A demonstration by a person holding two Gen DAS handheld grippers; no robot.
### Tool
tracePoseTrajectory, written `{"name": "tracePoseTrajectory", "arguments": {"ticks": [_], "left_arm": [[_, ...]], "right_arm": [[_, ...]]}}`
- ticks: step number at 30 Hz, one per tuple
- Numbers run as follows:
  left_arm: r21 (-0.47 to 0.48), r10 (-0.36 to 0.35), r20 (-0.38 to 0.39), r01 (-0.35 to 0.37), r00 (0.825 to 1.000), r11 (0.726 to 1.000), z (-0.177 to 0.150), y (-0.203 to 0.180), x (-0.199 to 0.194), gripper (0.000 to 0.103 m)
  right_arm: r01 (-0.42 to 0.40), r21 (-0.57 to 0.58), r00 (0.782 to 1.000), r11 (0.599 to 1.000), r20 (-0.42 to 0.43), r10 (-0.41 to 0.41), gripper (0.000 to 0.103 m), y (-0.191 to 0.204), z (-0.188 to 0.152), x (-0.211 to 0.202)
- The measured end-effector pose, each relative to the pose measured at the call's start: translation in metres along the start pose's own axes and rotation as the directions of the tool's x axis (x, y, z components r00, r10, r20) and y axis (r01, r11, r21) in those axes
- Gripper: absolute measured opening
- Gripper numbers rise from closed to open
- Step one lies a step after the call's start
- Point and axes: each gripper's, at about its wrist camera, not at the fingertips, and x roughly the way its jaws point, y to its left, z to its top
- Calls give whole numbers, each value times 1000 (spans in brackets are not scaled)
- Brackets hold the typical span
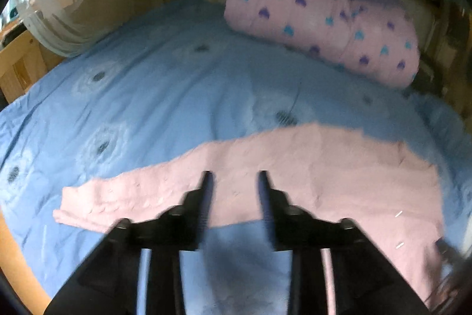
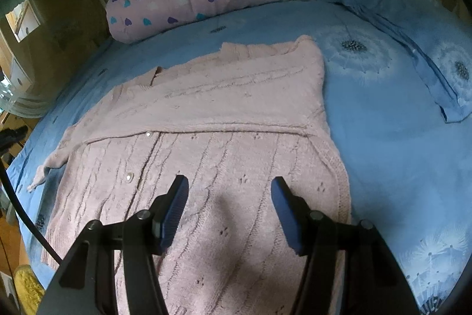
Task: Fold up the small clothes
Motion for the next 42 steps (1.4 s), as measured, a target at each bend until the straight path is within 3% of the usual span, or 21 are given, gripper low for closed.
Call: {"name": "tracePoseTrajectory", "arguments": {"ticks": [7, 10, 18, 26, 27, 29, 33, 37, 42], "left_arm": [[188, 182, -81, -165, 980, 968, -40, 9, 38, 29], [197, 219, -107, -195, 970, 961, -55, 27, 47, 29], [142, 229, -169, -206, 959, 968, -81, 63, 77, 29], [13, 251, -112, -251, 961, 968, -72, 81, 89, 29], [-7, 242, -112, -245, 964, 970, -70, 84, 90, 26], [-43, 259, -106, -264, 960, 964, -66, 89, 89, 0], [-146, 213, -72, -222, 974, 964, -61, 104, 77, 0], [-149, 219, 13, -214, 976, 965, -52, 102, 52, 0], [-145, 173, 131, -154, 976, 977, -33, 87, 9, 0]], "right_arm": [[4, 2, 1000, 1000, -18, -4, 62, 0, -1, 4], [1, 3, 1000, 1000, -25, -1, 62, 0, -1, 7], [12, -11, 999, 1000, -49, -13, 62, 3, -5, 15], [18, -17, 998, 1000, -61, -19, 62, 3, -7, 20], [18, -19, 998, 1000, -62, -19, 62, 3, -7, 20], [18, -22, 998, 1000, -64, -20, 62, 3, -7, 21], [16, -20, 998, 1000, -64, -17, 62, 4, -6, 20], [4, -19, 998, 1000, -59, -5, 62, 5, -5, 19], [-4, -16, 999, 1000, -54, 3, 62, 4, -5, 17]]}}
